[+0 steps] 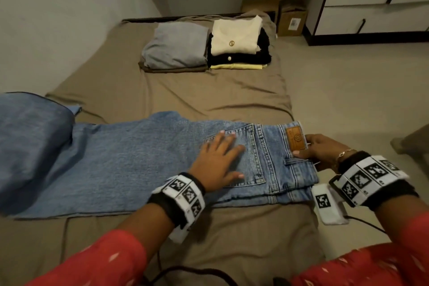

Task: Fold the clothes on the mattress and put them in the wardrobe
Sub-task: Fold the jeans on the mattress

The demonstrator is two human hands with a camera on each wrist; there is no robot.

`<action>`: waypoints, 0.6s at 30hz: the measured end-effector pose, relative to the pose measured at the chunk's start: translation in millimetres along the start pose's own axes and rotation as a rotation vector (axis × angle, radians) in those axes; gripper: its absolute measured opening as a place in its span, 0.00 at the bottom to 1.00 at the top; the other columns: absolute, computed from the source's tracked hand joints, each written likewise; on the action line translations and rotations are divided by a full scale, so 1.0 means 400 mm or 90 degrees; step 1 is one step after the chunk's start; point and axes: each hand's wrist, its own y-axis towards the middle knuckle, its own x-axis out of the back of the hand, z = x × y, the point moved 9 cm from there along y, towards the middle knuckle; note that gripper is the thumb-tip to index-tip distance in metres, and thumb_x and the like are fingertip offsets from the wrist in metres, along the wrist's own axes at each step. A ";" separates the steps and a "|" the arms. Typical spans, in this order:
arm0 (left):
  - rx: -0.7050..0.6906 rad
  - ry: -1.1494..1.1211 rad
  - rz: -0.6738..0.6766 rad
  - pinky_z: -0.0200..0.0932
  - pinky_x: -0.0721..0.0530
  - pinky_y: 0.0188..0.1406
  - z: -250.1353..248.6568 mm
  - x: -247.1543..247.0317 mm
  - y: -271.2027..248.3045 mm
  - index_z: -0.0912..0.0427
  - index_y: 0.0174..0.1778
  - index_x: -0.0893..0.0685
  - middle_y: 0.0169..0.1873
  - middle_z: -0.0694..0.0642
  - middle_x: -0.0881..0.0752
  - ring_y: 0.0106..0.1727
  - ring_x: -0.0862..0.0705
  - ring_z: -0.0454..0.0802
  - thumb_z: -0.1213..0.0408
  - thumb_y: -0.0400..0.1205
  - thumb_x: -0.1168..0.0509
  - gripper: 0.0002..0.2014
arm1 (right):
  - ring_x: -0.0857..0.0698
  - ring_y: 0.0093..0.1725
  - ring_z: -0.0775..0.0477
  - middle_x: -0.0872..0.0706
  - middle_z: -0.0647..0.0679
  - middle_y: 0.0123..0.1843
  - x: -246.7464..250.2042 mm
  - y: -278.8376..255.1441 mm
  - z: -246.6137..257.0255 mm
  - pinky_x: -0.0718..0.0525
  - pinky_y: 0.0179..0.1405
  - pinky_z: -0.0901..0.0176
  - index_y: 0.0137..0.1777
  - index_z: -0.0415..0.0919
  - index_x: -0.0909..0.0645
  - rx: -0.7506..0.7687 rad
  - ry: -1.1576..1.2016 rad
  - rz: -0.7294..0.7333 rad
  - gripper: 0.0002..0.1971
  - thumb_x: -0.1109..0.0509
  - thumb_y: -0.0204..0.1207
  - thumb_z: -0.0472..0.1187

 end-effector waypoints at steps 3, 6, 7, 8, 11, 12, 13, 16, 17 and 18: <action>0.041 -0.005 0.142 0.71 0.62 0.76 0.002 -0.083 0.026 0.44 0.81 0.63 0.81 0.49 0.67 0.82 0.66 0.52 0.33 0.78 0.49 0.42 | 0.14 0.32 0.46 0.15 0.41 0.40 -0.011 0.015 -0.018 0.13 0.28 0.56 0.52 0.33 0.23 -0.016 0.026 0.011 0.07 0.35 0.77 0.25; 0.145 -0.046 0.203 0.72 0.66 0.74 0.134 -0.129 -0.024 0.43 0.79 0.68 0.80 0.45 0.70 0.82 0.67 0.49 0.15 0.56 0.67 0.58 | 0.14 0.35 0.42 0.14 0.40 0.38 -0.013 0.035 -0.038 0.14 0.40 0.48 0.50 0.33 0.22 -0.033 0.032 0.009 0.07 0.36 0.76 0.24; 0.192 -0.058 0.212 0.71 0.66 0.73 0.188 -0.127 -0.058 0.42 0.79 0.68 0.79 0.45 0.70 0.82 0.66 0.49 0.13 0.46 0.72 0.65 | 0.14 0.34 0.42 0.13 0.41 0.36 -0.013 0.040 -0.043 0.15 0.41 0.46 0.49 0.33 0.22 -0.038 0.034 0.011 0.06 0.36 0.76 0.24; 0.247 -0.063 0.220 0.71 0.66 0.73 0.247 -0.125 -0.097 0.43 0.79 0.68 0.80 0.45 0.70 0.82 0.65 0.49 0.12 0.40 0.73 0.69 | 0.13 0.31 0.43 0.12 0.43 0.33 -0.014 0.042 -0.045 0.14 0.39 0.47 0.48 0.33 0.21 -0.039 0.034 0.014 0.06 0.36 0.76 0.24; 0.410 -0.031 0.226 0.69 0.63 0.76 0.418 -0.108 -0.240 0.46 0.81 0.66 0.81 0.48 0.66 0.83 0.62 0.50 0.15 0.56 0.63 0.61 | 0.14 0.30 0.43 0.13 0.44 0.31 -0.017 0.040 -0.036 0.14 0.30 0.53 0.48 0.31 0.21 -0.040 0.007 0.013 0.04 0.36 0.77 0.25; 0.451 -0.008 0.214 0.68 0.62 0.77 0.460 -0.099 -0.286 0.49 0.81 0.64 0.81 0.49 0.65 0.83 0.61 0.49 0.19 0.65 0.59 0.55 | 0.15 0.32 0.42 0.14 0.43 0.34 -0.020 0.036 -0.030 0.15 0.31 0.54 0.50 0.31 0.22 -0.037 -0.011 0.007 0.05 0.36 0.77 0.26; 0.475 0.012 0.203 0.67 0.61 0.78 0.486 -0.093 -0.319 0.50 0.82 0.63 0.82 0.49 0.64 0.83 0.60 0.48 0.24 0.71 0.57 0.50 | 0.17 0.35 0.41 0.16 0.42 0.37 -0.021 0.032 -0.025 0.16 0.32 0.54 0.52 0.31 0.23 -0.032 -0.025 -0.002 0.06 0.36 0.77 0.26; 0.471 -0.002 0.168 0.65 0.58 0.79 0.475 -0.088 -0.338 0.50 0.82 0.62 0.82 0.52 0.62 0.83 0.59 0.52 0.30 0.78 0.57 0.42 | 0.18 0.39 0.40 0.17 0.39 0.41 0.021 0.020 0.004 0.18 0.38 0.53 0.56 0.30 0.23 0.012 -0.026 -0.070 0.10 0.34 0.75 0.24; 0.452 -0.024 0.168 0.65 0.59 0.79 0.449 -0.090 -0.326 0.48 0.82 0.63 0.82 0.53 0.62 0.83 0.59 0.53 0.28 0.76 0.59 0.43 | 0.18 0.42 0.38 0.16 0.37 0.43 0.056 0.010 0.016 0.19 0.44 0.51 0.56 0.31 0.23 0.028 -0.058 -0.107 0.12 0.32 0.74 0.25; 0.426 -0.048 0.169 0.65 0.60 0.79 0.416 -0.095 -0.310 0.47 0.81 0.64 0.82 0.54 0.63 0.83 0.60 0.54 0.22 0.70 0.64 0.48 | 0.17 0.47 0.36 0.16 0.35 0.47 0.100 -0.001 0.026 0.20 0.50 0.49 0.56 0.31 0.23 0.039 -0.105 -0.150 0.13 0.30 0.73 0.26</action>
